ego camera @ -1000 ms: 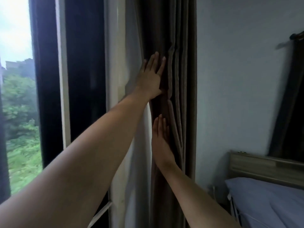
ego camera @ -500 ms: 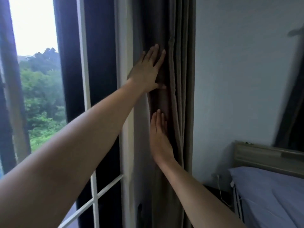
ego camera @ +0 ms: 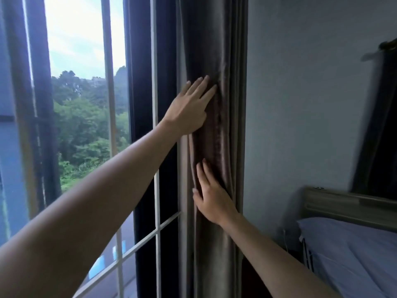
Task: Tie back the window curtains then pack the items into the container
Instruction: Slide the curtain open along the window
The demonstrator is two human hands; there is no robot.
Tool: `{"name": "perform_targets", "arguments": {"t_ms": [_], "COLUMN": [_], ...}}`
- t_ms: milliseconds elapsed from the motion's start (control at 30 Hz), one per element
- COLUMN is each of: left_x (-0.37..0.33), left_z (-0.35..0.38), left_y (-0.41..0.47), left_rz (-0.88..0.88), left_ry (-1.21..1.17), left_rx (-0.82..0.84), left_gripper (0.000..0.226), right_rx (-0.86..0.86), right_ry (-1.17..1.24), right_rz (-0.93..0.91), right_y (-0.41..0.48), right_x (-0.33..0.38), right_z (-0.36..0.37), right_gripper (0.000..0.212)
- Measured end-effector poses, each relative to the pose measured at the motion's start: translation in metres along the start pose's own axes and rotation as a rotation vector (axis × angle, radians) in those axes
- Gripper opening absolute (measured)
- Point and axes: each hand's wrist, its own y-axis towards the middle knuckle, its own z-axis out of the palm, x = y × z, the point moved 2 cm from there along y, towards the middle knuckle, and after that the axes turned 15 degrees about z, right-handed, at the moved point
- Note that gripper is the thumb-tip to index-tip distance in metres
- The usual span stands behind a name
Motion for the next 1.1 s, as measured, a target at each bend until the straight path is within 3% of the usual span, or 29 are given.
{"name": "perform_targets", "arguments": {"t_ms": [167,367,533,800,933,1100], "left_x": [-0.016,-0.031,-0.04,-0.062,-0.064,-0.06], "left_z": [-0.04,-0.092,-0.123,-0.135,-0.125,-0.1], "left_y": [-0.03,-0.061,-0.074,-0.065,-0.049,-0.02], "left_rz": [-0.095,-0.102,-0.146,-0.142,-0.129,-0.232], "left_ry": [-0.08,-0.007,-0.039,-0.035,-0.013,-0.06], "left_rx": [-0.292,-0.383,-0.42,-0.418,-0.37,-0.318], "left_gripper": [0.061,0.05,0.047,0.045,0.047,0.056], "right_rx": [-0.204,-0.496,-0.642,-0.564,-0.506,-0.44], "right_ry": [0.155,0.254,0.303,0.191,0.133,0.121], "right_rz": [-0.158,-0.222,-0.096,0.163,0.169,0.142], "right_y": [-0.052,-0.086,-0.086,-0.057,-0.043,-0.018], "right_x": [0.04,0.07,0.065,0.045,0.034,0.026], "right_z": [-0.033,-0.097,-0.143,-0.181,-0.179,-0.172], "right_gripper": [0.045,0.028,0.024,0.033,0.033,0.037]}}
